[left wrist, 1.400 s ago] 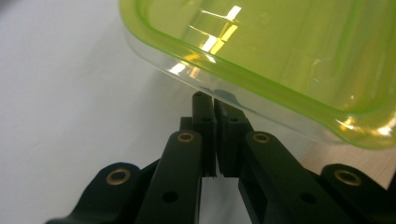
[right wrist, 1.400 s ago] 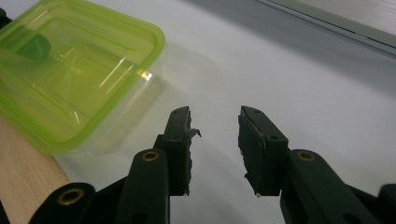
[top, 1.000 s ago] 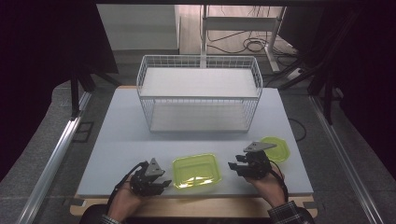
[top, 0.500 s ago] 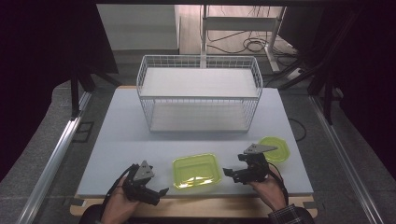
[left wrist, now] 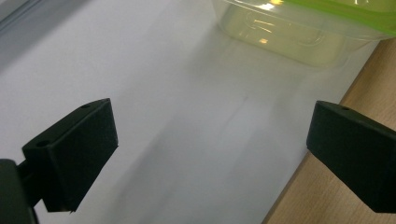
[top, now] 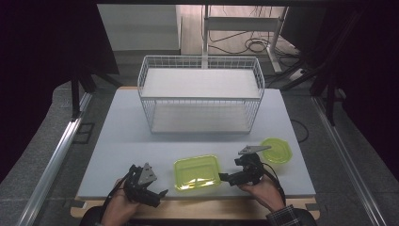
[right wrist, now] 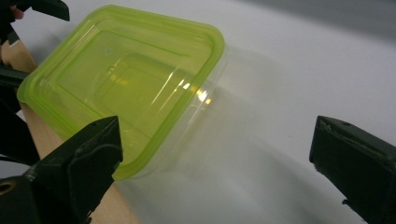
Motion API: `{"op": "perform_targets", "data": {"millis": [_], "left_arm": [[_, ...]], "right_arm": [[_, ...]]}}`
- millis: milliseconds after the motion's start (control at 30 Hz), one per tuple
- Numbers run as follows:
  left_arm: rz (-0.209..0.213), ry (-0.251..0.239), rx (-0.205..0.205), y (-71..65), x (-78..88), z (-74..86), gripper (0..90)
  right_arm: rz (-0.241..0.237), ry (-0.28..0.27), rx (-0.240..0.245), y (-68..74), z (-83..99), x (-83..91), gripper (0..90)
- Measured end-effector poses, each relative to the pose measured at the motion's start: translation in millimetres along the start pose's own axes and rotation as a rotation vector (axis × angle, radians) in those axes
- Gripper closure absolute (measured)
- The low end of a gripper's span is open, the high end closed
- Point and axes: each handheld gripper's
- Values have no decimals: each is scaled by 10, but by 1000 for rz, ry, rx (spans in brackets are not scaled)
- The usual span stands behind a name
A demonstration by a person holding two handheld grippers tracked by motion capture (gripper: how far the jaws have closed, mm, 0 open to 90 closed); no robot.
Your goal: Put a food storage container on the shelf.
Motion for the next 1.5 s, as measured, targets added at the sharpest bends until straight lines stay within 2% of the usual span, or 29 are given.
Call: {"op": "perform_targets", "data": {"millis": [67, 133, 167, 200, 233, 267, 333, 367, 433, 600, 700, 833, 900, 1033, 1167, 1500], "left_arm": [[-2, -3, 2, 3, 5, 1, 20], [-6, -1, 3, 11, 8, 5, 21], [-7, -1, 5, 18, 9, 10, 21], [-7, -1, 5, 18, 9, 10, 22], [-8, -1, 5, 20, 10, 11, 22], [-8, -2, 5, 21, 11, 11, 22], [-6, -5, 7, 19, 11, 10, 23], [-4, -3, 3, 21, 14, 9, 23], [1, -8, 1, 19, 16, 7, 23], [4, -8, -3, 14, 15, 5, 24], [6, -8, -7, 8, 13, 2, 26], [5, -6, -14, 4, 16, 0, 26], [2, -1, -19, 11, 23, 3, 26], [-7, 2, -16, 23, 30, 9, 27], [-11, 3, -16, 38, 43, 15, 27], [-30, 2, 18, 97, 66, 49, 28]], "right_arm": [[-21, 12, -14, 24, -31, -13, 95], [-26, 12, -14, 32, -42, -19, 123], [-38, 16, -11, 48, -60, -30, 193], [-38, 16, -11, 48, -60, -30, 193], [-49, 26, -19, 52, -82, -49, 268], [-49, 26, -19, 52, -82, -49, 268], [-67, 32, -45, 37, -106, -79, 336], [-100, 42, -85, -1, -131, -109, 388], [-131, 48, -130, -38, -151, -139, 439], [-173, 71, -195, -105, -159, -200, 529], [-222, 88, -257, -151, -171, -234, 594], [-247, 113, -334, -199, -208, -273, 717], [-288, 123, -386, -234, -228, -300, 766], [-303, 129, -382, -201, -262, -321, 796], [-291, 122, -373, -178, -276, -315, 799], [-287, 13, -407, -283, -365, -86, 801]]}}
Point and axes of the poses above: each handheld gripper's, and its own axes: x roughly backward along the jaws, z roughly out of its underside, y roughly to its left, and after that the axes turned 4 degrees about -x, right-handed
